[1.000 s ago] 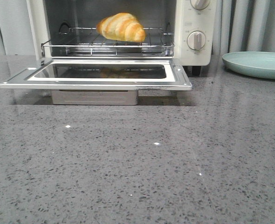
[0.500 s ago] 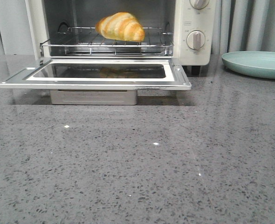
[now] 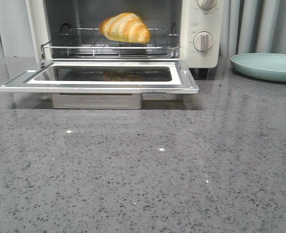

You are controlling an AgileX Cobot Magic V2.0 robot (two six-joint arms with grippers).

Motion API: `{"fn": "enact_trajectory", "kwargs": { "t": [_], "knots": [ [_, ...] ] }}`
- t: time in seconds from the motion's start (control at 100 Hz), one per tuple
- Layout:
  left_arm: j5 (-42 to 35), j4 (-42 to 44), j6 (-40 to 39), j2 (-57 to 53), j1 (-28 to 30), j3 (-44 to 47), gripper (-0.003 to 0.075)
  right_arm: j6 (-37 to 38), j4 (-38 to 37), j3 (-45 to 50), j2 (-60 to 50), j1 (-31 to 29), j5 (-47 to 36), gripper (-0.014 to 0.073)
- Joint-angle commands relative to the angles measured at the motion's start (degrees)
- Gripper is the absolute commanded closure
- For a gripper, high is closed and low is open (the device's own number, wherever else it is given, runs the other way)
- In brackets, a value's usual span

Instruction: Put bread in oven

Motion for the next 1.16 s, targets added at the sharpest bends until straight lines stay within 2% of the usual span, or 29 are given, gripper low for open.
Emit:
{"fn": "enact_trajectory", "kwargs": {
  "t": [0.0,0.18,0.23,0.33,0.46,1.15],
  "knots": [
    [-3.6,-0.1,-0.8,-1.7,0.1,1.2,0.0741,3.0,-1.8,4.6,-0.5,-4.4,-9.2,0.0641],
    [-3.6,-0.1,-0.8,-1.7,0.1,1.2,0.0741,3.0,2.5,18.5,-0.6,-12.2,-21.0,0.0641],
    [-3.6,-0.1,-0.8,-1.7,0.1,1.2,0.0741,2.4,2.7,18.0,-0.6,-13.2,-15.3,0.0641],
    [-3.6,-0.1,-0.8,-1.7,0.1,1.2,0.0741,1.9,2.7,18.2,-0.8,-14.5,-12.1,0.0641],
    [-3.6,-0.1,-0.8,-1.7,0.1,1.2,0.0741,-3.3,2.7,18.2,-0.8,-15.1,-12.9,0.0641],
    [-3.6,-0.1,-0.8,-1.7,0.1,1.2,0.0741,-3.3,2.9,18.2,-0.8,-15.1,-13.1,0.0641]
  ]
}}
